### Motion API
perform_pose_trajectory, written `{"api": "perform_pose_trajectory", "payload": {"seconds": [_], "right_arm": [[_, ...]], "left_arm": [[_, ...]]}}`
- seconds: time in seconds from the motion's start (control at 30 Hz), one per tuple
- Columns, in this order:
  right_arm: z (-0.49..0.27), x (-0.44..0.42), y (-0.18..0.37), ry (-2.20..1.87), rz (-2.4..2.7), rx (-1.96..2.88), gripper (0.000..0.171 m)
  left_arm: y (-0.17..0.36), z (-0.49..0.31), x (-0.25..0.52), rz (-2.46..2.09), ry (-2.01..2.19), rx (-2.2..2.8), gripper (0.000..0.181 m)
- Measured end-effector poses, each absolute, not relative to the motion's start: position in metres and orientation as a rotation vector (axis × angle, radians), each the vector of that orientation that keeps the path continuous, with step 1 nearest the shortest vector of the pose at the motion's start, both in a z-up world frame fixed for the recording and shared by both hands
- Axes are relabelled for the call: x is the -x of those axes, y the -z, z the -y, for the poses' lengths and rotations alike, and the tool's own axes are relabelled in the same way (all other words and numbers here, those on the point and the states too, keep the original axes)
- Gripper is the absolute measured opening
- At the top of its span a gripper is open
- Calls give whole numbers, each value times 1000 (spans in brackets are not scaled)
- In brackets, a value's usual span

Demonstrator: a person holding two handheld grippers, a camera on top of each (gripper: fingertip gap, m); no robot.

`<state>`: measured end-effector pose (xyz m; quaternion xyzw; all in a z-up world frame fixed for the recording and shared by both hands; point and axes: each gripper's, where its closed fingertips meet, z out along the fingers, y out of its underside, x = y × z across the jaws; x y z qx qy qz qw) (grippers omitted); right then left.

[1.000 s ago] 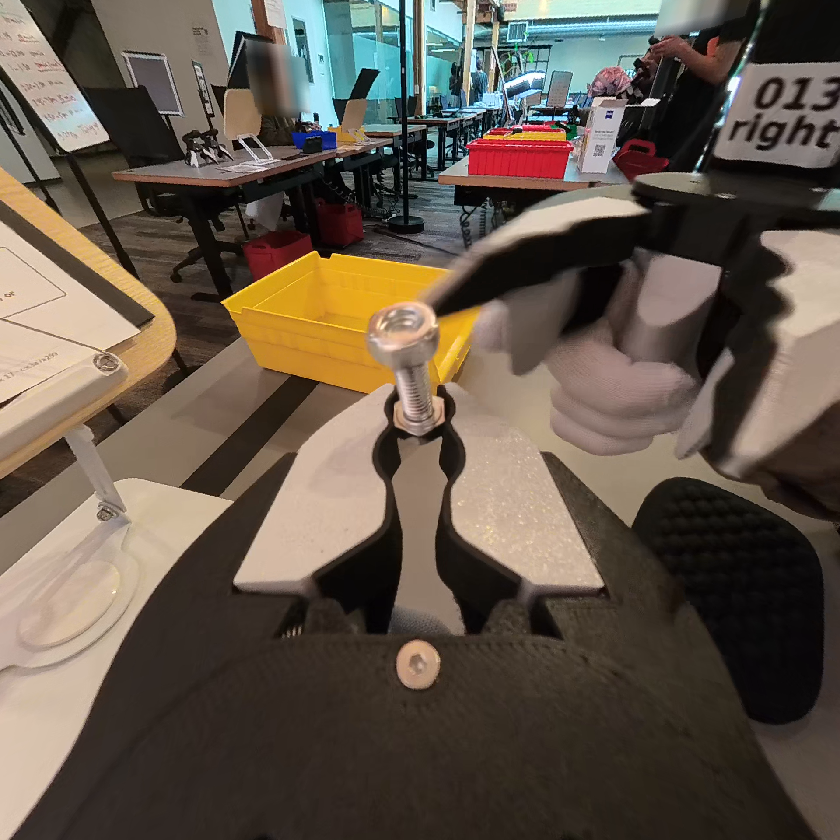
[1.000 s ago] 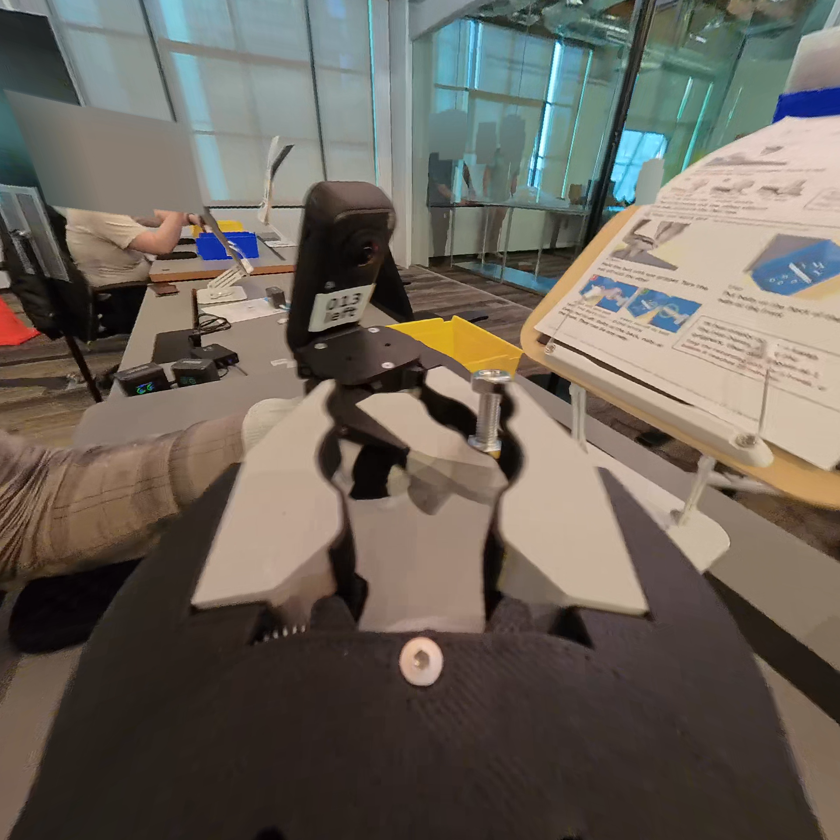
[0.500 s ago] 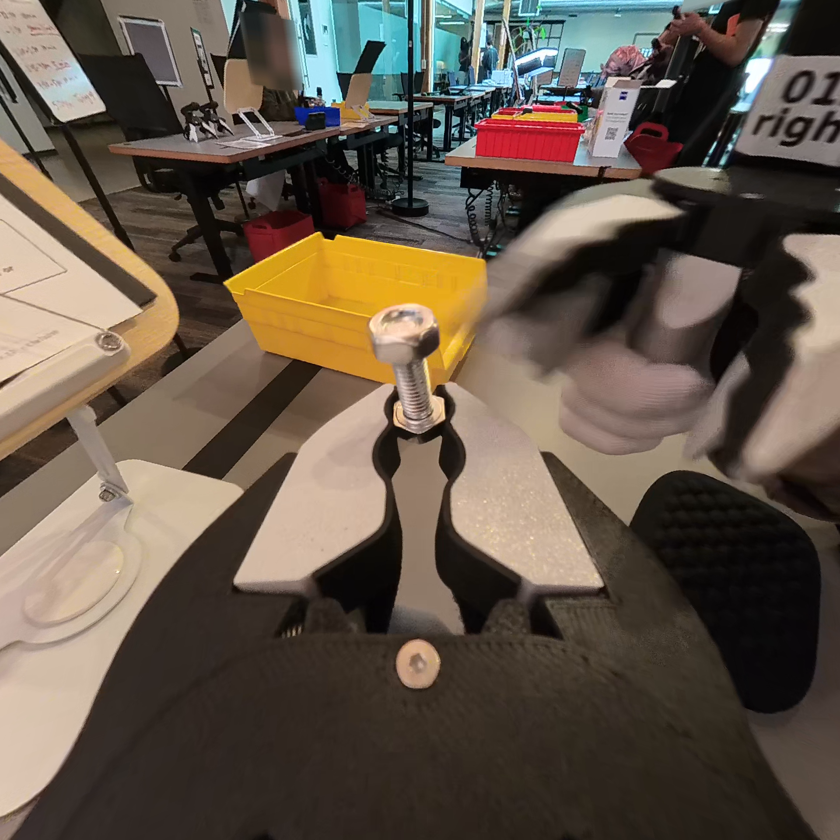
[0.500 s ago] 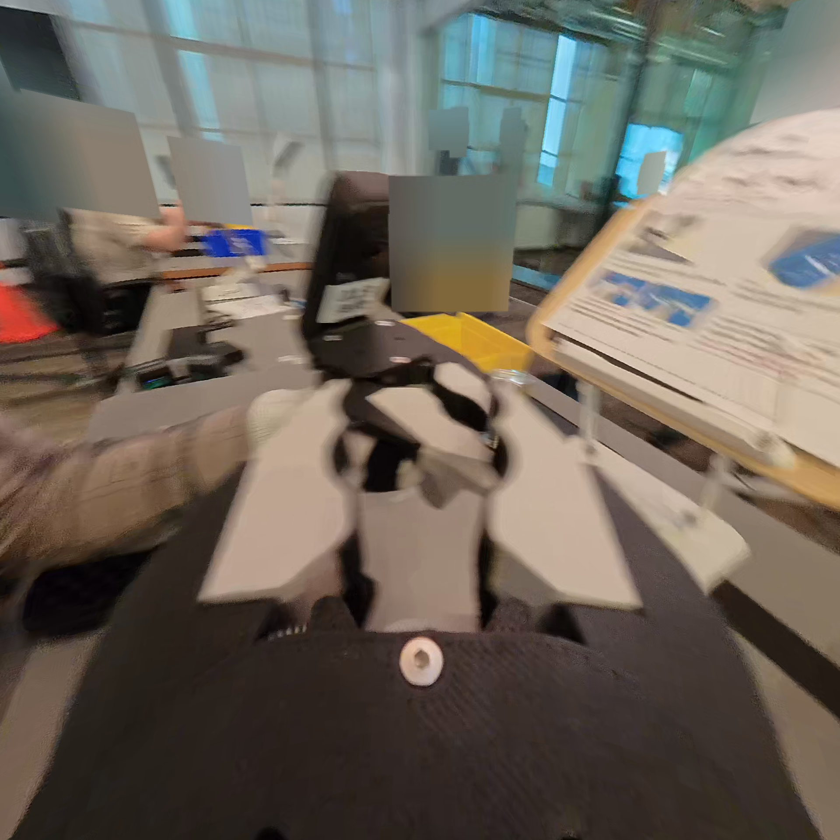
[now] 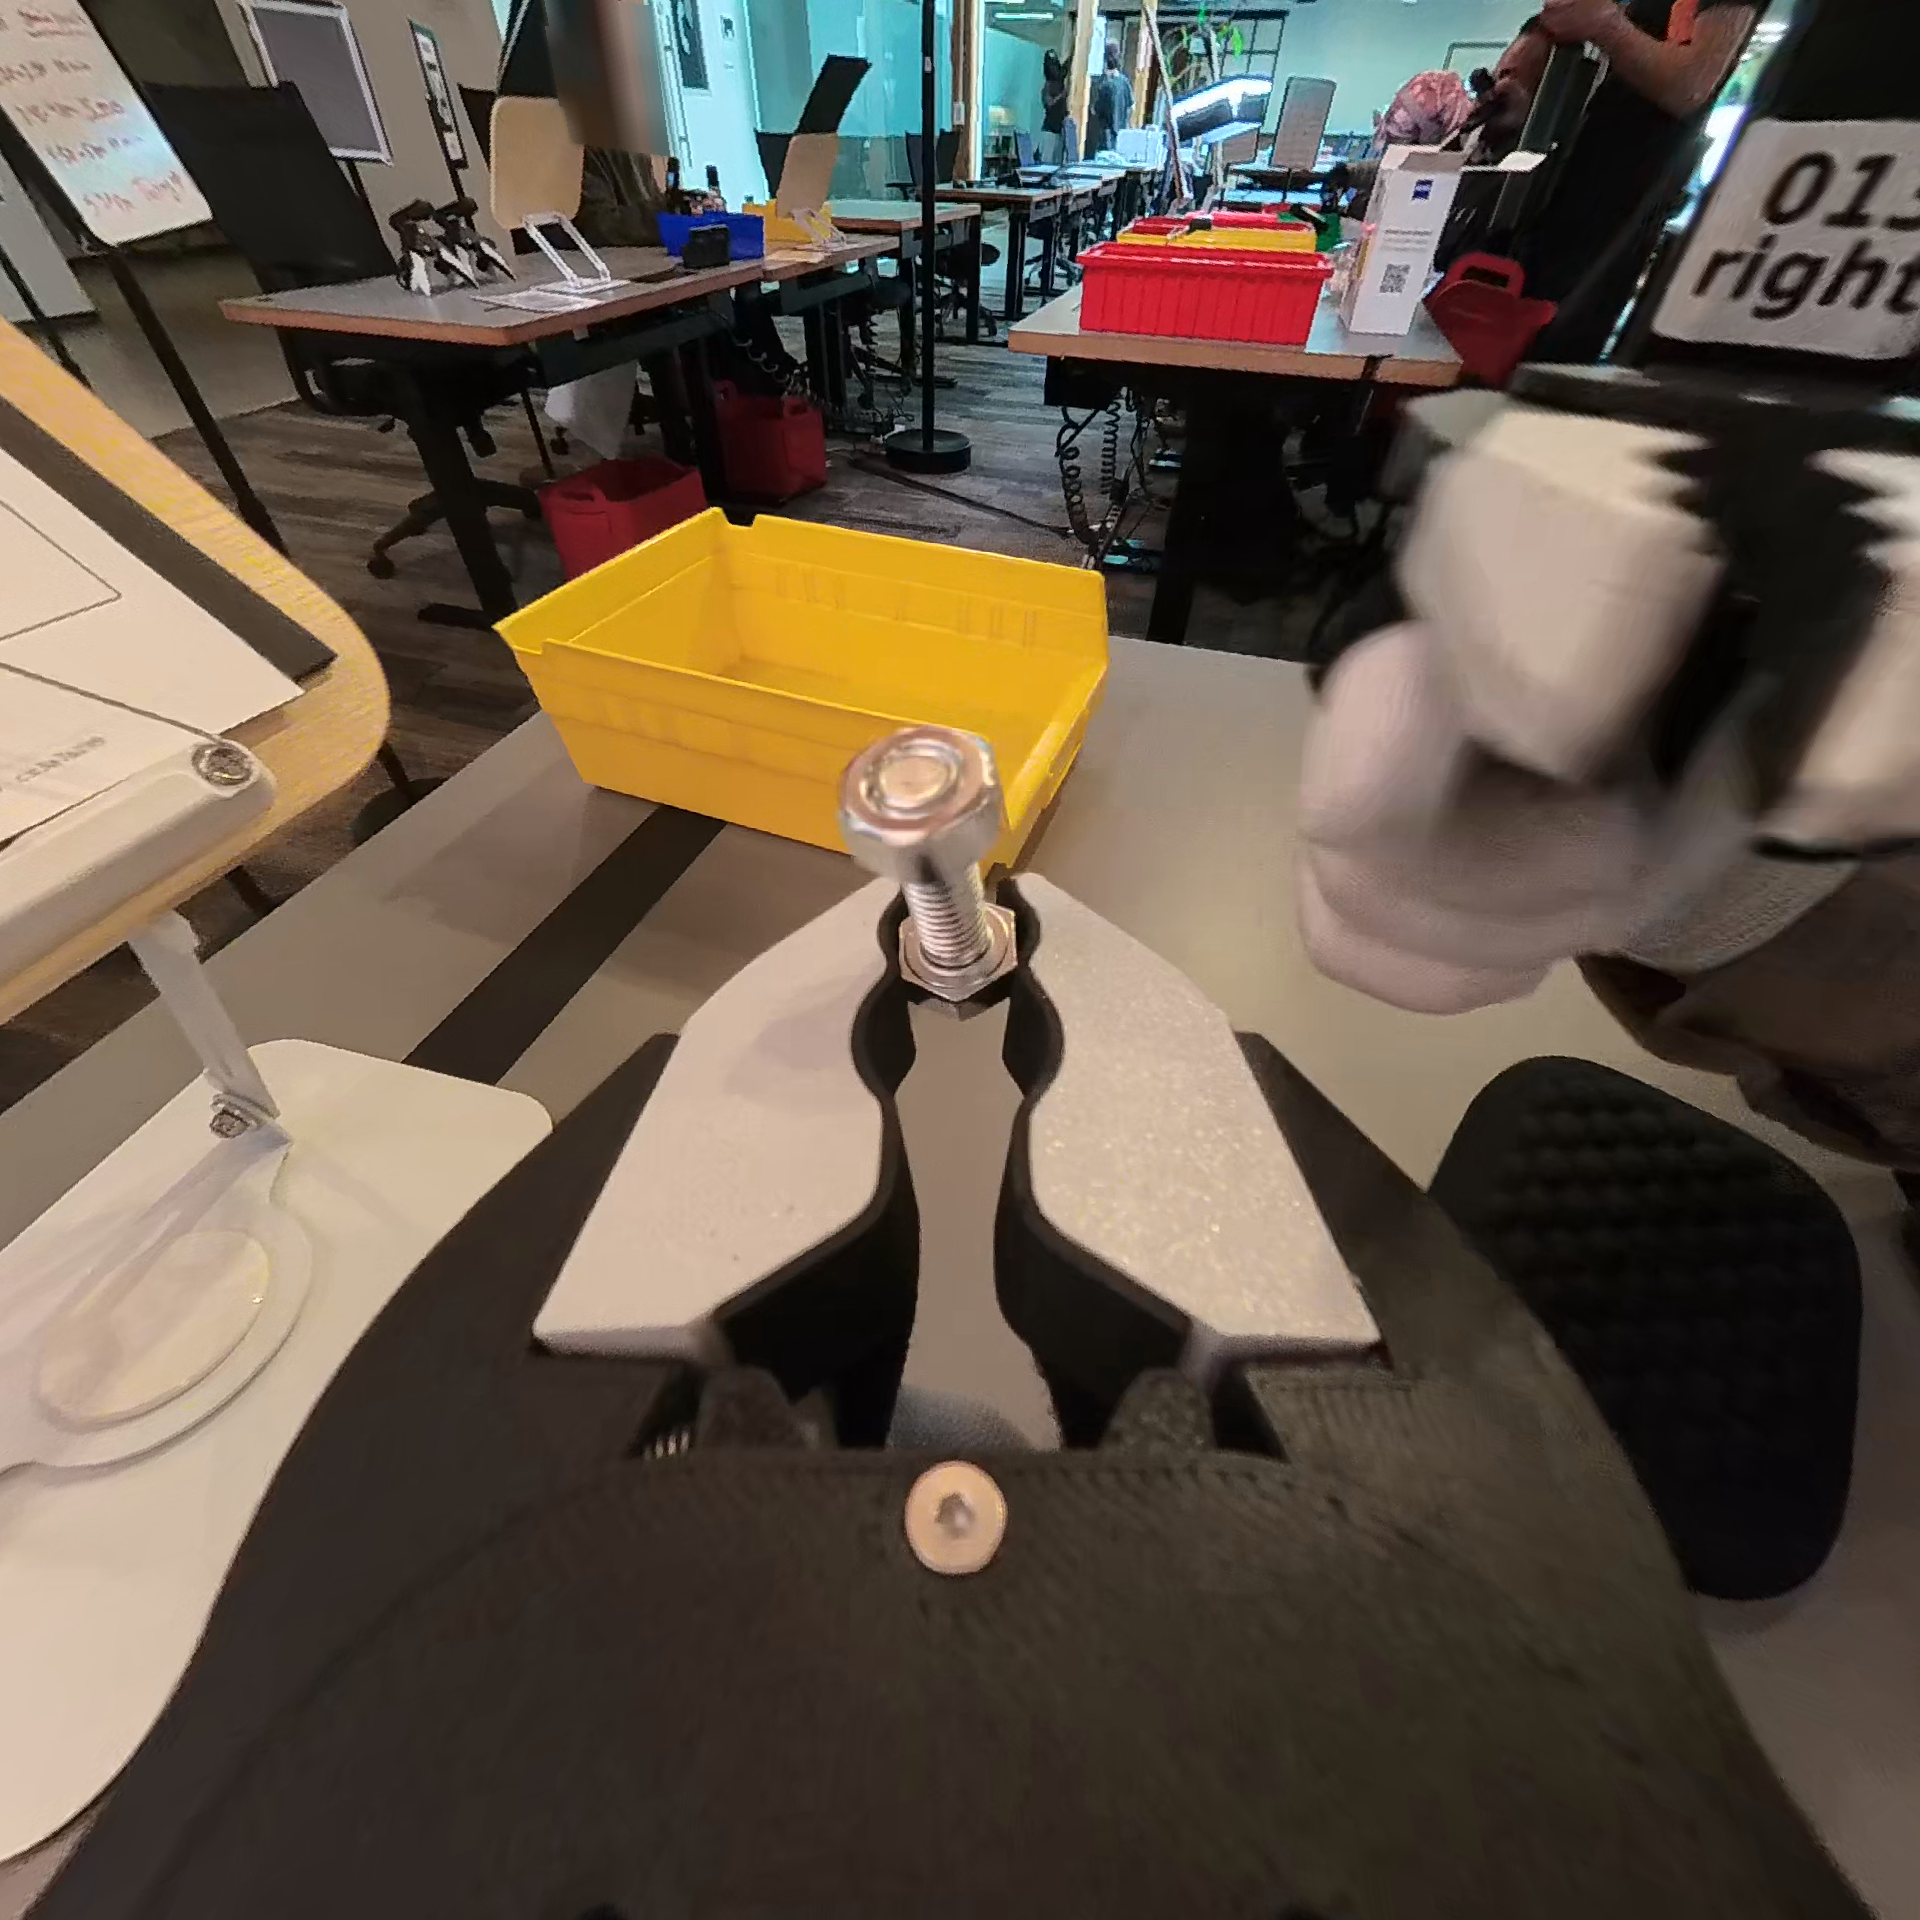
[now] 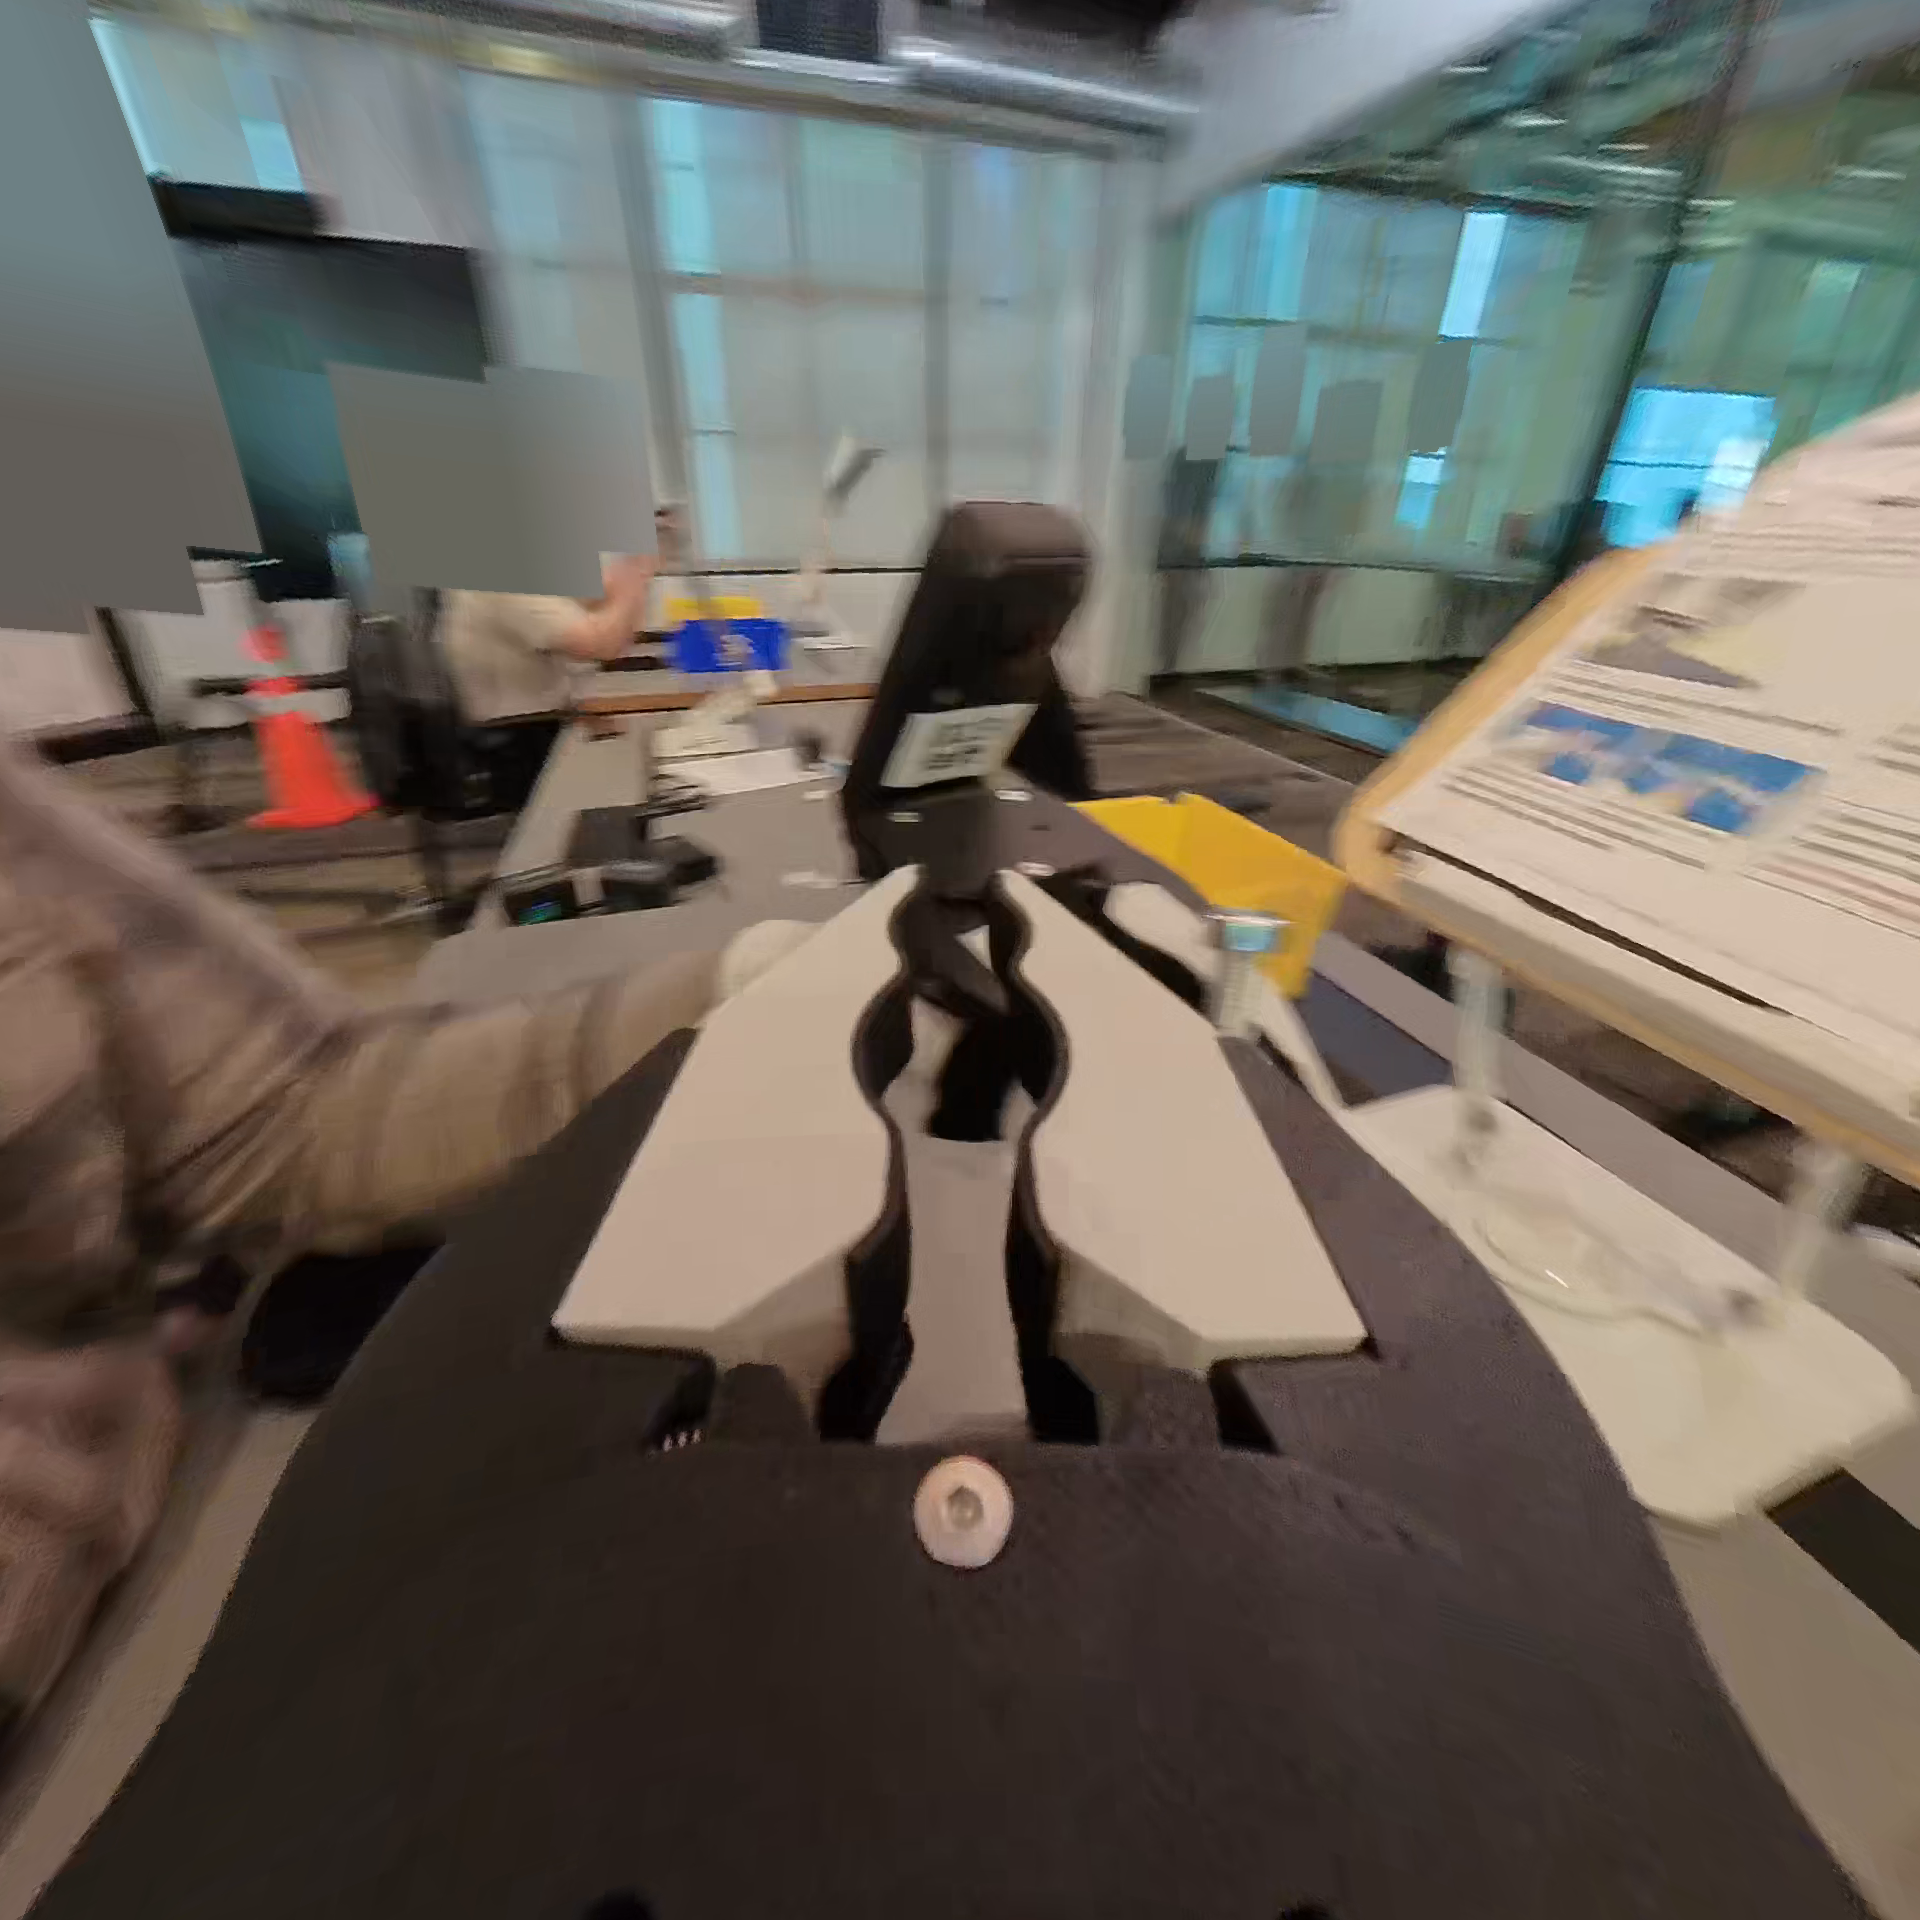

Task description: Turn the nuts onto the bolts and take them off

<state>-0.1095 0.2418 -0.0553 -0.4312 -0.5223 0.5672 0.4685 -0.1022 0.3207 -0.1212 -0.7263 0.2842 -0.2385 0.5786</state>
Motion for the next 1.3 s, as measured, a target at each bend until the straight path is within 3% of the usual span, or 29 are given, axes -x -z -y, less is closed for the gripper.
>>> {"api": "perform_pose_trajectory", "payload": {"seconds": [0.03, 0.07, 0.17, 0.23, 0.33, 0.37, 0.4, 0.47, 0.6, 0.67, 0.73, 0.9, 1.03, 1.17, 1.3], "right_arm": [[-254, 110, 57, -1343, 1251, 1098, 25], [-259, 111, 60, -1327, 1251, 1116, 28], [-270, 119, 65, -1297, 1230, 1187, 80], [-276, 125, 72, -1237, 1227, 1227, 97], [-262, 127, 78, -1260, 1300, 1213, 81], [-259, 122, 76, -1263, 1313, 1176, 65], [-241, 110, 69, -1370, 1376, 1066, 0], [-250, 102, 59, -1439, 1287, 1078, 6], [-267, 108, 69, -1283, 1263, 1158, 55], [-271, 114, 75, -1149, 1305, 1152, 51], [-274, 120, 79, -1093, 1347, 1172, 58], [-280, 129, 89, -1088, 1433, 1199, 18], [-280, 130, 82, -1212, 1362, 1201, 18], [-289, 117, 62, -1600, 979, 1198, 17], [-289, 111, 62, -1655, 882, 1160, 17]], "left_arm": [[121, -320, 101, -671, 565, 1694, 14], [121, -320, 100, -671, 565, 1694, 14], [123, -319, 94, -693, 556, 1702, 14], [124, -318, 92, -698, 557, 1704, 14], [124, -318, 93, -696, 560, 1699, 14], [122, -316, 92, -702, 572, 1688, 14], [120, -317, 94, -686, 567, 1693, 14], [122, -318, 96, -692, 567, 1698, 14], [126, -317, 90, -713, 568, 1705, 14], [128, -316, 86, -731, 570, 1709, 14], [128, -315, 84, -742, 567, 1710, 14], [128, -309, 77, -794, 568, 1694, 14], [122, -309, 77, -772, 597, 1664, 14], [105, -308, 77, -708, 644, 1573, 14], [106, -309, 70, -695, 680, 1556, 14]]}}
